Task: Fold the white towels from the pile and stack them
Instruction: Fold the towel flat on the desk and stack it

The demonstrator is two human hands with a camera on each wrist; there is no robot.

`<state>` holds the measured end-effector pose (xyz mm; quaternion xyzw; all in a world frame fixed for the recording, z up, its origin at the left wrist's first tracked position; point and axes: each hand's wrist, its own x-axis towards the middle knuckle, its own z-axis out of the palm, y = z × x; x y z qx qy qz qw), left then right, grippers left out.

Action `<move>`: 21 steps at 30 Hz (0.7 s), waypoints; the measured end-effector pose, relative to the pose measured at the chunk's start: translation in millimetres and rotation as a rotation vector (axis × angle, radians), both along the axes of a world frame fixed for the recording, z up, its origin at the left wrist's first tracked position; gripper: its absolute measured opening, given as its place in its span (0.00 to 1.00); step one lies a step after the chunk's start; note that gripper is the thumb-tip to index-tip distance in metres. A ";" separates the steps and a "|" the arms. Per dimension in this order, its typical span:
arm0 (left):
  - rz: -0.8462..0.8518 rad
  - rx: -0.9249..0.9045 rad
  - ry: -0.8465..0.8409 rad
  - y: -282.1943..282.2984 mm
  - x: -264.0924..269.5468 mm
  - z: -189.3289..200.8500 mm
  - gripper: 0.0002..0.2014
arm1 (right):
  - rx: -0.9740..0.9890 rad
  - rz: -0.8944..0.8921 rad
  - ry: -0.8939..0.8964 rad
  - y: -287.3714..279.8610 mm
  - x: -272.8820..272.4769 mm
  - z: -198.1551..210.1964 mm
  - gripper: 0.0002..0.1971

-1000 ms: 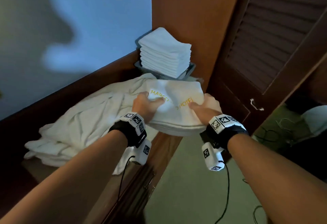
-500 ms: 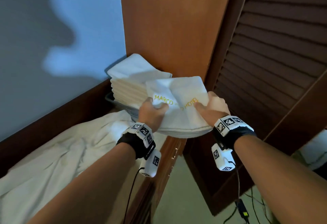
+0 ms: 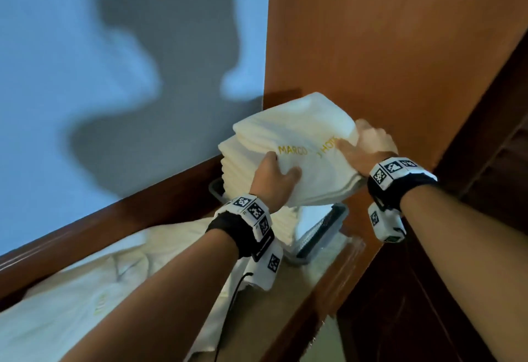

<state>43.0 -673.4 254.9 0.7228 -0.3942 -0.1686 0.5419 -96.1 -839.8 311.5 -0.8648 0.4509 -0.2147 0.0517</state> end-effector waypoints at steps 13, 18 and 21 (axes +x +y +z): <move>0.422 0.038 0.259 -102.8 27.2 -52.7 0.14 | 0.369 0.371 -0.138 -158.1 112.9 -77.0 0.16; 0.402 0.084 0.595 -103.8 19.1 -78.2 0.15 | 0.482 0.330 0.085 -188.3 100.3 -114.0 0.15; 0.427 0.030 0.663 -100.8 12.8 -75.0 0.14 | 0.482 0.380 0.029 -195.2 92.0 -107.0 0.15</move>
